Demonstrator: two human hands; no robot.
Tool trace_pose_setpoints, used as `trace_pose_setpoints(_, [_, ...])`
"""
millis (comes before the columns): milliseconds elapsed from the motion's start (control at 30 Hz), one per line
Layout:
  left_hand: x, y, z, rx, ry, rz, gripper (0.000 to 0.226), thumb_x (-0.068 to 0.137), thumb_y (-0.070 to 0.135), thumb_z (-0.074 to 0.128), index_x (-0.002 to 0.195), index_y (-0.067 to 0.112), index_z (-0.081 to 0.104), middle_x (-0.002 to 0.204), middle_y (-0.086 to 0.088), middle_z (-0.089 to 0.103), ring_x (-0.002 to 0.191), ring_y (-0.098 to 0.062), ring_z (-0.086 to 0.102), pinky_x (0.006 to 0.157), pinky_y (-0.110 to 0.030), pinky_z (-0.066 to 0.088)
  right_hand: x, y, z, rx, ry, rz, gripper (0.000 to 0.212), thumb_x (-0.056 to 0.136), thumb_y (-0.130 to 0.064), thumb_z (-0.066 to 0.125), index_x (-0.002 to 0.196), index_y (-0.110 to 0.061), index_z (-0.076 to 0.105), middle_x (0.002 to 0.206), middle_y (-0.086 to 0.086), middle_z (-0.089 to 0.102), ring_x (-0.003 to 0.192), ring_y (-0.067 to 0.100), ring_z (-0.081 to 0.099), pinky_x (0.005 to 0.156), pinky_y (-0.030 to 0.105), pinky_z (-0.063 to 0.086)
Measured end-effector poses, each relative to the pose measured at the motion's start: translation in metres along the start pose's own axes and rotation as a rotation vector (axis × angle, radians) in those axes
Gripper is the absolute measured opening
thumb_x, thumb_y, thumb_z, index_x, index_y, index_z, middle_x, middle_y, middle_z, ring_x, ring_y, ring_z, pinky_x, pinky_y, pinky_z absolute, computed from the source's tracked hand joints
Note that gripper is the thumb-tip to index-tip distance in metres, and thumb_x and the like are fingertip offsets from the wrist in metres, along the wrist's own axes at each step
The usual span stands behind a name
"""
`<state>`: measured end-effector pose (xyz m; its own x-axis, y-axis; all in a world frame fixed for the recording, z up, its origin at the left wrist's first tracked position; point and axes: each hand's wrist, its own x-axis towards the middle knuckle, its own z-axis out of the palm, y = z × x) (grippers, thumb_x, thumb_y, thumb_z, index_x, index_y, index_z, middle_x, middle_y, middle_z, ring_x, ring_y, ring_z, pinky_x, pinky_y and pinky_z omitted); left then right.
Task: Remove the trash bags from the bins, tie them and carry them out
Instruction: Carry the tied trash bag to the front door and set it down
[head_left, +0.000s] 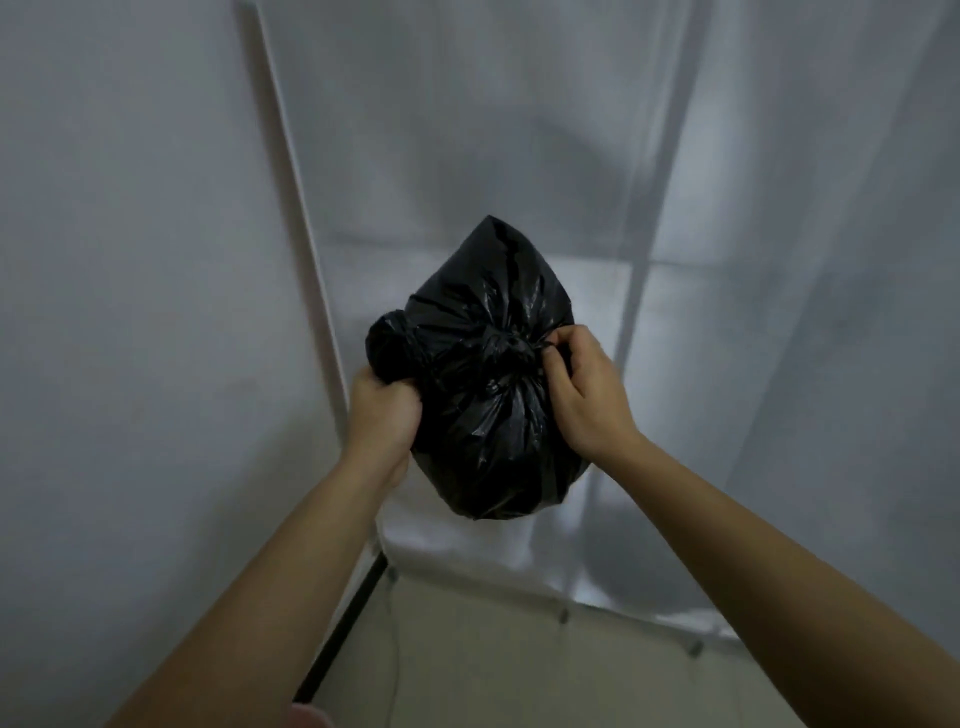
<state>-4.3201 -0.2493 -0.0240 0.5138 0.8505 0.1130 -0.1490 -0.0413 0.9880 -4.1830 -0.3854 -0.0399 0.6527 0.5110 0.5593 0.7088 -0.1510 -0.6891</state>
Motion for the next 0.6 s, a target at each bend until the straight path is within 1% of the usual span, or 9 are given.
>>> trace_pose_setpoints(67, [-0.022, 0.006, 0.04, -0.024, -0.104, -0.023, 0.023, 0.095, 0.001, 0.052, 0.085, 0.014, 0.069, 0.081, 0.0, 0.071, 0.075, -0.014, 0.067, 0.06, -0.024, 0.054, -0.022, 0.006, -0.052, -0.086, 0.069, 0.06, 0.009, 0.103, -0.027, 0.044, 0.102, -0.021, 0.051, 0.093, -0.009, 0.057, 0.081, 0.001, 0.053, 0.067, 0.02, 0.036])
trace_pose_setpoints(133, [-0.051, 0.014, 0.089, -0.046, -0.241, -0.028, 0.026, 0.093, -0.001, 0.051, 0.08, 0.012, 0.068, 0.074, 0.003, 0.07, 0.071, -0.012, 0.065, 0.062, -0.025, 0.054, -0.049, 0.012, -0.116, -0.179, 0.163, 0.108, 0.008, 0.103, -0.027, 0.046, 0.102, -0.021, 0.051, 0.092, -0.011, 0.054, 0.078, 0.005, 0.049, 0.066, 0.023, 0.032])
trace_pose_setpoints(167, [-0.069, 0.018, 0.115, -0.055, -0.313, -0.029, 0.026, 0.093, -0.001, 0.051, 0.078, 0.011, 0.068, 0.073, 0.003, 0.069, 0.071, -0.013, 0.064, 0.064, -0.027, 0.054, -0.064, 0.015, -0.148, -0.232, 0.209, 0.129, 0.007, 0.103, -0.026, 0.046, 0.103, -0.021, 0.051, 0.092, -0.012, 0.053, 0.08, 0.006, 0.048, 0.068, 0.024, 0.031])
trace_pose_setpoints(267, [-0.135, 0.029, 0.194, -0.071, -0.529, -0.051, 0.025, 0.096, 0.004, 0.049, 0.081, 0.011, 0.067, 0.079, 0.0, 0.07, 0.076, -0.017, 0.065, 0.068, -0.029, 0.055, -0.113, 0.026, -0.248, -0.363, 0.345, 0.185, 0.007, 0.103, -0.026, 0.047, 0.103, -0.02, 0.051, 0.091, -0.01, 0.052, 0.082, 0.009, 0.048, 0.07, 0.027, 0.03])
trace_pose_setpoints(333, [-0.197, 0.036, 0.258, -0.065, -0.697, -0.067, 0.023, 0.097, 0.009, 0.049, 0.083, 0.011, 0.068, 0.084, -0.003, 0.07, 0.081, -0.02, 0.065, 0.073, -0.034, 0.056, -0.161, 0.038, -0.327, -0.429, 0.466, 0.235, 0.008, 0.103, -0.026, 0.047, 0.103, -0.02, 0.051, 0.085, -0.012, 0.05, 0.076, 0.005, 0.046, 0.067, 0.026, 0.029])
trace_pose_setpoints(367, [-0.22, 0.037, 0.283, -0.066, -0.748, -0.066, 0.021, 0.096, 0.011, 0.051, 0.083, 0.01, 0.068, 0.085, -0.005, 0.071, 0.082, -0.022, 0.065, 0.075, -0.036, 0.057, -0.18, 0.044, -0.355, -0.455, 0.501, 0.243, 0.008, 0.103, -0.026, 0.047, 0.103, -0.019, 0.052, 0.084, -0.013, 0.05, 0.074, 0.002, 0.045, 0.066, 0.025, 0.029])
trace_pose_setpoints(433, [-0.259, 0.037, 0.328, -0.069, -0.848, -0.046, 0.02, 0.095, 0.009, 0.052, 0.081, 0.008, 0.068, 0.084, -0.007, 0.07, 0.078, -0.021, 0.065, 0.072, -0.035, 0.057, -0.213, 0.053, -0.401, -0.483, 0.56, 0.291, 0.007, 0.102, -0.024, 0.048, 0.101, -0.019, 0.053, 0.084, -0.011, 0.052, 0.075, 0.002, 0.046, 0.065, 0.025, 0.03])
trace_pose_setpoints(500, [-0.319, 0.032, 0.39, -0.051, -0.951, -0.035, 0.022, 0.094, 0.003, 0.051, 0.079, 0.007, 0.066, 0.08, -0.007, 0.068, 0.074, -0.02, 0.063, 0.066, -0.033, 0.054, -0.26, 0.069, -0.467, -0.515, 0.646, 0.348, 0.004, 0.102, -0.023, 0.049, 0.101, -0.02, 0.053, 0.09, -0.007, 0.055, 0.082, 0.01, 0.051, 0.069, 0.026, 0.032])
trace_pose_setpoints(600, [-0.41, 0.023, 0.478, -0.07, -1.079, -0.075, 0.017, 0.093, -0.001, 0.049, 0.087, -0.002, 0.066, 0.084, -0.012, 0.066, 0.079, -0.025, 0.061, 0.071, -0.038, 0.051, -0.326, 0.088, -0.564, -0.572, 0.737, 0.442, 0.005, 0.102, -0.023, 0.049, 0.103, -0.019, 0.052, 0.095, -0.004, 0.059, 0.09, 0.014, 0.055, 0.075, 0.03, 0.038])
